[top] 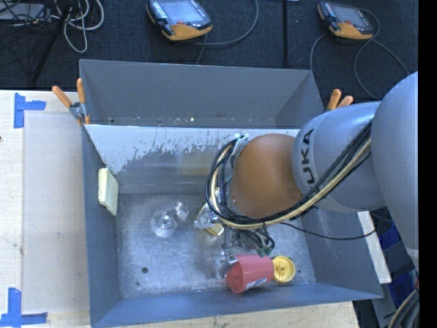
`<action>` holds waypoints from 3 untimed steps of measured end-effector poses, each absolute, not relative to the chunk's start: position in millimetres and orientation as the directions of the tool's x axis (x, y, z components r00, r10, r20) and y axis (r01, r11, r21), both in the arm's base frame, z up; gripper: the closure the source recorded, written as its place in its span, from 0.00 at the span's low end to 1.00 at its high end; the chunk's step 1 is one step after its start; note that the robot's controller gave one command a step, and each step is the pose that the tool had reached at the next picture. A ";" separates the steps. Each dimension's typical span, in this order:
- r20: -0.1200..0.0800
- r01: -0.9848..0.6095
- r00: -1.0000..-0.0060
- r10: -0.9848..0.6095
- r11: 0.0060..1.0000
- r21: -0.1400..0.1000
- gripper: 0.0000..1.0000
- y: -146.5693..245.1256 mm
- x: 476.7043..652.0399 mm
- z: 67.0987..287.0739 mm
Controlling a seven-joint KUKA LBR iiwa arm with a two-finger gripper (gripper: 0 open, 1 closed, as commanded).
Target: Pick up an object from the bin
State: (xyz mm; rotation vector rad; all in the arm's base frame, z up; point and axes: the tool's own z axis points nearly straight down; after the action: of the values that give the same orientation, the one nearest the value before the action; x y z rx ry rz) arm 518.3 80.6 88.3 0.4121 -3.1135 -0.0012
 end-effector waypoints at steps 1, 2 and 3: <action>0.001 -0.260 -0.966 -0.260 0.966 0.001 0.00 80.6 518.2 88.3; -0.015 -0.301 -0.954 -0.301 0.954 0.013 0.00 55.8 559.8 83.5; -0.017 -0.282 -0.959 -0.282 0.959 0.000 1.00 38.7 568.2 78.7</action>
Offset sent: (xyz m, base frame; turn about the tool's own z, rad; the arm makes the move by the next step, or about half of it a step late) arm 0.0517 -0.0512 -0.0183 -0.0314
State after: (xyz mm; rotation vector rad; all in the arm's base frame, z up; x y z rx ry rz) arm 568.2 38.7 78.7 0.4497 -3.1258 -0.0044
